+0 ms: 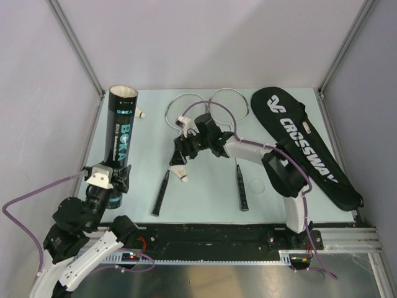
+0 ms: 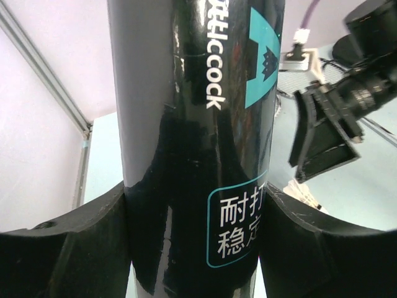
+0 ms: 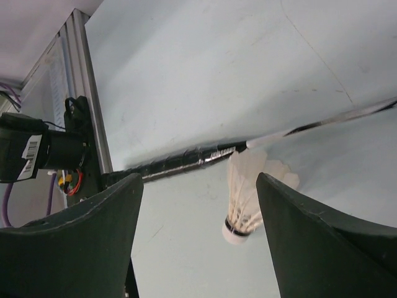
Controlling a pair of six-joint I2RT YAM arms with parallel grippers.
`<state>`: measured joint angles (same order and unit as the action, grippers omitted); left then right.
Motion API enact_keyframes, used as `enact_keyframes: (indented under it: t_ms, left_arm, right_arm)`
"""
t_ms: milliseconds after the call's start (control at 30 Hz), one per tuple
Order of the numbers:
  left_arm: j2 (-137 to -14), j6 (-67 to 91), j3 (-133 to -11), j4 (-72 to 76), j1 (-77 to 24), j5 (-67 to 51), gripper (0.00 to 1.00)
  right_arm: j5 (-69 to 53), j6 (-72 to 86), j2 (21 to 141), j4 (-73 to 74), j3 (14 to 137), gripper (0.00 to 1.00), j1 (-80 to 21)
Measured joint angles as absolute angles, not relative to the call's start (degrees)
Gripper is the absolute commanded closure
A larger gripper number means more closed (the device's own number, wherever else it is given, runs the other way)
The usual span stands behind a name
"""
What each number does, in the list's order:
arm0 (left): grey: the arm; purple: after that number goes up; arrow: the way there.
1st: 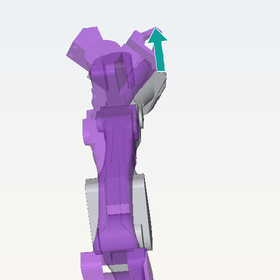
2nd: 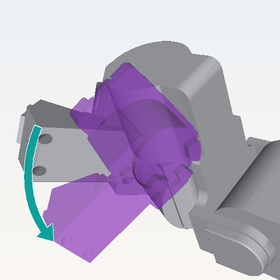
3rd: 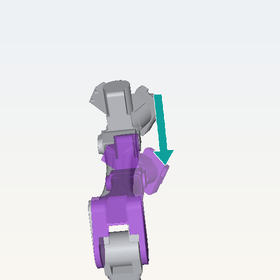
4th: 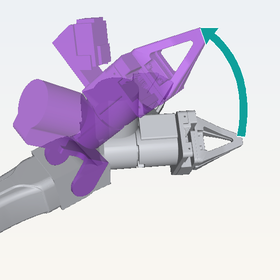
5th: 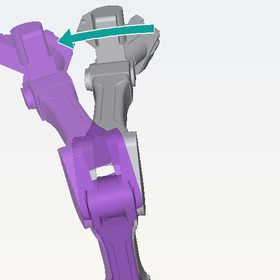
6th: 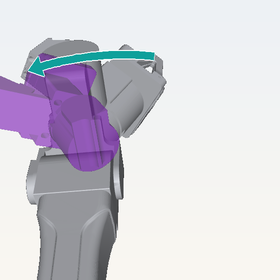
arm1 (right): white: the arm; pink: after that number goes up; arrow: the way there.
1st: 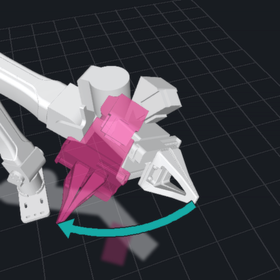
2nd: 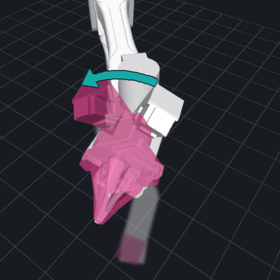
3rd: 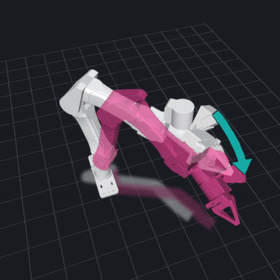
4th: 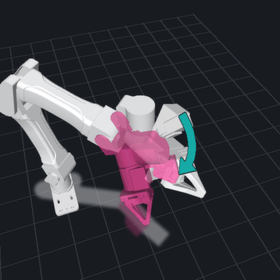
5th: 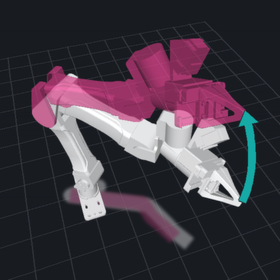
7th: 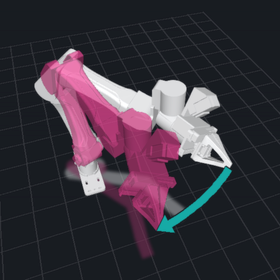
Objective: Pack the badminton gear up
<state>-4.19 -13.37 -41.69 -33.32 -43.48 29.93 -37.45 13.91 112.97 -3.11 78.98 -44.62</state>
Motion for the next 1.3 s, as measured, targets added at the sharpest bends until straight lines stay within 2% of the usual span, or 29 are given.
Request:
enact_keyframes:
  t_ms: [267,533,733,800,867,967,1033,1133,1300]
  left_arm:
    - [-3.55,-12.49,-41.69,-35.05,-43.48,26.65,0.56]
    - [-3.57,-12.53,-41.69,-36.32,-43.48,26.30,0.56]
    - [-3.57,-12.51,-40.84,-36.45,-43.48,26.28,0.56]
    - [-3.57,-12.51,-40.21,-36.62,-43.48,26.26,0.56]
    - [-3.57,-12.51,-39.99,-36.82,-43.48,26.22,0.56]
    - [-3.57,-12.49,-39.81,-36.88,-43.48,26.15,0.56]
    - [-3.55,-12.51,-39.72,-36.97,-43.48,26.06,0.56]
    - [-3.29,-12.51,-39.27,-37.04,-43.48,25.43,0.55]
    - [-3.03,-12.53,-38.57,-37.39,-43.48,23.68,0.55]
  right_arm:
    - [-46.02,12.05,123.92,1.04,89.67,0.24,-43.75]
    - [-51.59,6.79,125.40,9.50,90.00,0.30,-42.85]
    - [-51.92,4.08,120.51,13.08,83.46,0.43,-41.54]
    - [-51.75,3.51,118.48,13.80,81.45,0.52,-41.15]
    - [-51.44,2.92,116.90,14.33,80.07,0.63,-40.99]
    - [-50.52,2.44,114.80,14.92,78.17,0.86,-41.28]
    - [-49.41,2.35,113.86,15.31,77.36,0.96,-41.47]
    - [-47.20,2.55,112.38,15.70,76.16,0.99,-41.74]
    - [-43.64,3.33,107.44,15.64,73.21,1.00,-41.54]
